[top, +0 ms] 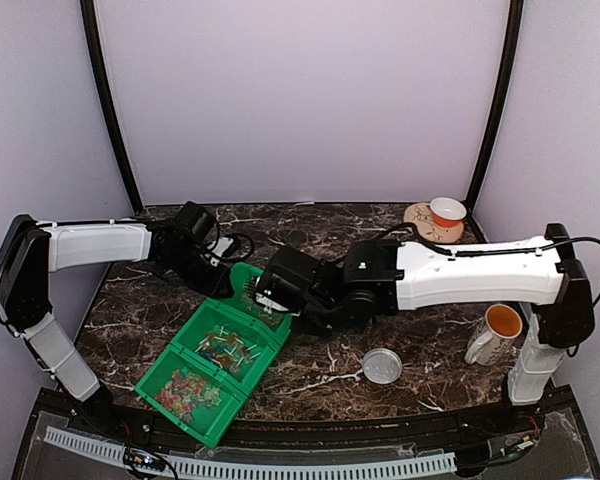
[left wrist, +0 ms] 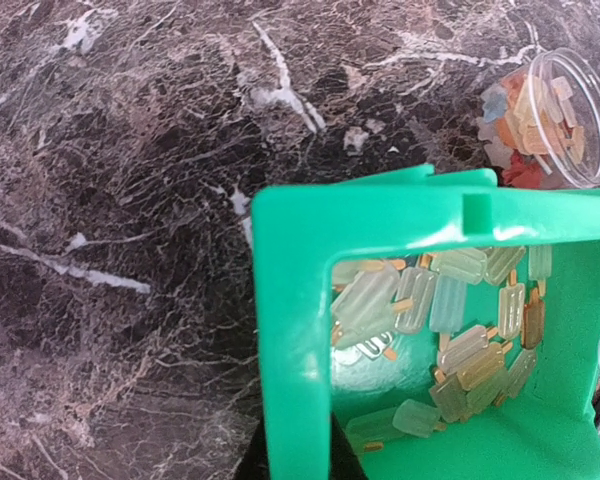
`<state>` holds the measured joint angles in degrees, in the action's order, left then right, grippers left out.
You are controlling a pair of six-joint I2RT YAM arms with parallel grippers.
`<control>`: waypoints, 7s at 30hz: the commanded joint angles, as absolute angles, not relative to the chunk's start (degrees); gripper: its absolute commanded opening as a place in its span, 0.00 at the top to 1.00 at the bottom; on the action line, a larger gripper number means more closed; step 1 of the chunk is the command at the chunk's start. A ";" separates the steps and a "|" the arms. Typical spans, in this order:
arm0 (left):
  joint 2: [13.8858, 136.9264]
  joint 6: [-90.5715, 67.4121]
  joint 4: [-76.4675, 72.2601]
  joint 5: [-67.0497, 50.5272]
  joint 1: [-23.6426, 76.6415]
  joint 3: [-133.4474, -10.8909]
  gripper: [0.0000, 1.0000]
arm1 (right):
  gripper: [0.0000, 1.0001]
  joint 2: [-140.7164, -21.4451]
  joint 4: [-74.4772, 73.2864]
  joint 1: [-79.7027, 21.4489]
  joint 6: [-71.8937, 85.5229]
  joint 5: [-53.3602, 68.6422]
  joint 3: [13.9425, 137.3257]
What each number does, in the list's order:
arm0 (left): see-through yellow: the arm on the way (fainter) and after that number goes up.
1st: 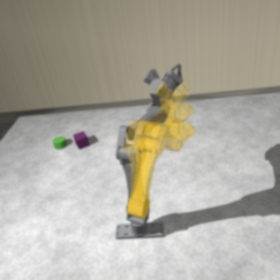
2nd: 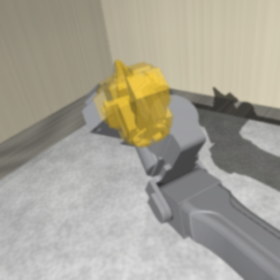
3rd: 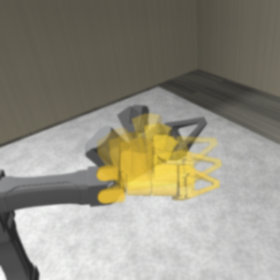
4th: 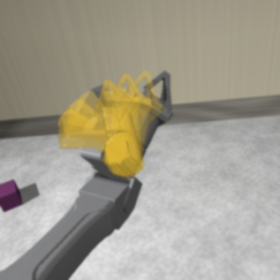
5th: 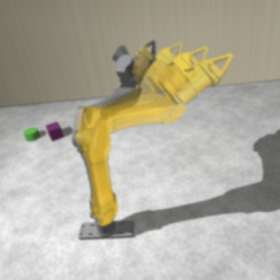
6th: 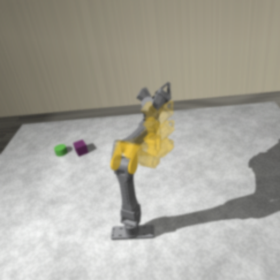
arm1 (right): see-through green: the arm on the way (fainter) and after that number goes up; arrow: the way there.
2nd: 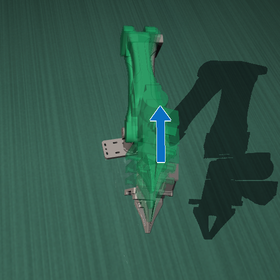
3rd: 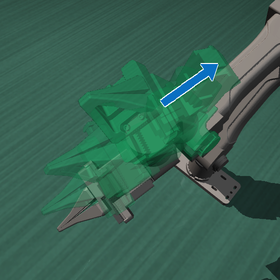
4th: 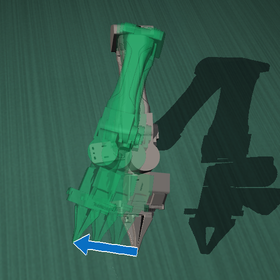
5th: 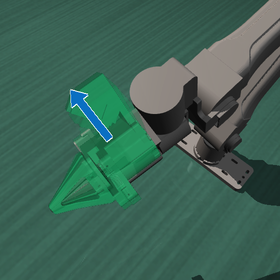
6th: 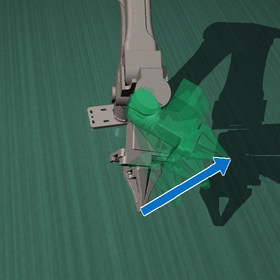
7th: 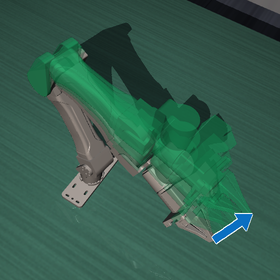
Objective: Pack the candies
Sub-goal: Adjust the storage box at the center of the board, then scoop the fake candies from the storage box, then place the fake candies in the packing bottle.
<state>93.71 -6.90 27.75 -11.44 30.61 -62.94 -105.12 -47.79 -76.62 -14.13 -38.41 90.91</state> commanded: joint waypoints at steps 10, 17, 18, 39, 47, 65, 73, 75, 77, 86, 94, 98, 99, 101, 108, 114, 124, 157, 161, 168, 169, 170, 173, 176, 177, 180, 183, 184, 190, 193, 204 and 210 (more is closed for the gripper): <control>99.01 -17.85 19.42 -38.75 24.09 -59.36 1.00 | 1.00 -93.42 -31.84 -76.20 -9.73 -45.25 86.41; 102.72 -21.79 14.82 -44.99 23.05 -56.37 1.00 | 1.00 -91.79 -31.78 -76.22 -8.64 -44.63 83.37; 102.62 -21.19 15.62 -43.78 23.06 -56.85 1.00 | 1.00 -91.76 -32.20 -76.21 -8.55 -44.05 83.39; 92.96 -12.22 28.86 -10.87 26.06 -61.93 1.00 | 1.00 -110.35 -54.34 -75.54 -9.12 -38.89 100.23; 92.26 -10.94 28.49 -9.19 27.94 -61.26 1.00 | 1.00 -119.14 -59.47 -74.38 -11.73 -37.90 108.56; 91.41 -9.62 27.55 -11.59 29.88 -61.30 1.00 | 1.00 -131.41 -61.55 -73.35 -19.67 -28.19 120.26; 90.95 -9.31 26.85 -13.14 30.45 -61.09 1.00 | 1.00 -132.00 -53.61 -70.66 -20.15 -14.66 117.59; 90.74 -9.20 26.71 -13.27 30.57 -61.08 1.00 | 1.00 -131.57 -50.44 -69.69 -19.19 -11.53 115.55; 90.64 -9.23 26.56 -13.50 30.58 -61.08 1.00 | 1.00 -131.18 -47.48 -69.03 -17.98 -9.91 113.38; 90.24 -9.23 26.19 -14.84 30.62 -61.00 1.00 | 1.00 -128.36 -28.20 -67.18 -9.82 -7.21 97.58; 89.84 -9.22 26.09 -14.85 30.64 -60.93 1.00 | 1.00 -124.02 -10.02 -64.84 -0.90 -3.67 85.37; 89.95 -9.29 26.33 -14.20 30.62 -60.92 1.00 | 1.00 -122.29 -3.26 -64.25 1.18 -3.74 81.31; 90.06 -9.29 26.46 -13.94 30.57 -60.95 1.00 | 1.00 -122.06 -2.65 -64.22 2.77 -6.69 80.88; 90.09 -9.35 26.63 -13.59 30.52 -61.00 1.00 | 1.00 -121.76 -1.91 -64.15 5.24 -12.52 80.43; 90.17 -9.36 26.72 -13.56 30.58 -61.08 1.00 | 1.00 -121.83 -1.82 -64.19 9.96 -20.71 80.92; 90.33 -9.45 26.89 -12.71 30.54 -61.13 1.00 | 1.00 -120.24 5.09 -64.15 7.94 -18.61 76.30; 90.97 -9.63 27.42 -11.69 30.37 -61.35 1.00 | 1.00 -115.17 23.44 -63.79 5.19 -15.54 62.44; 91.06 -9.75 27.86 -10.51 29.79 -61.46 1.00 | 1.00 -98.10 38.37 -63.67 -1.63 -19.23 44.77; 91.16 -9.80 27.95 -10.42 29.69 -61.59 1.00 | 1.00 -92.73 33.26 -63.72 -3.12 -21.92 43.33; 91.06 -9.89 28.03 -9.96 29.64 -61.52 1.00 | 1.00 -81.52 17.67 -63.69 -4.11 -26.90 42.80; 91.13 -9.89 27.97 -9.96 29.62 -61.52 1.00 | 1.00 -80.30 14.85 -63.71 -4.13 -27.65 43.45; 91.09 -9.86 28.00 -9.95 29.62 -61.60 1.00 | 1.00 -79.32 11.90 -63.72 -3.94 -28.43 43.99; 91.04 -9.94 28.00 -9.80 29.58 -61.58 1.00 | 1.00 -77.15 2.55 -63.70 -2.77 -30.70 46.18; 90.99 -9.97 28.04 -9.77 29.59 -61.53 1.00 | 1.00 -76.04 -4.98 -63.67 -1.37 -32.57 47.94; 91.02 -10.01 28.02 -9.77 29.63 -61.52 1.00 | 1.00 -75.84 -7.39 -63.69 -0.92 -33.01 48.51; 91.00 -9.94 28.03 -9.73 29.58 -61.52 1.00 | 1.00 -75.93 -14.05 -63.65 0.33 -34.02 50.56; 90.98 -10.06 28.05 -9.74 29.59 -61.52 1.00 | 1.00 -77.15 -20.57 -63.66 1.26 -33.95 53.35; 91.01 -10.10 28.03 -9.75 29.64 -61.53 1.00 | 1.00 -77.84 -22.74 -63.71 1.47 -33.94 54.42; 90.94 -10.10 28.12 -9.51 29.58 -61.50 1.00 | 1.00 -81.66 -32.38 -63.72 2.09 -33.61 60.12; 90.92 -10.02 28.12 -9.42 29.55 -61.55 1.00 | 1.00 -83.32 -35.76 -63.72 1.54 -32.57 62.57; 90.95 -10.01 28.16 -9.33 29.63 -61.61 1.00 | 1.00 -90.10 -47.06 -63.79 0.28 -30.92 72.47; 90.84 -9.86 28.27 -9.17 29.57 -61.68 1.00 | 1.00 -90.95 -51.06 -63.76 -0.70 -29.63 75.41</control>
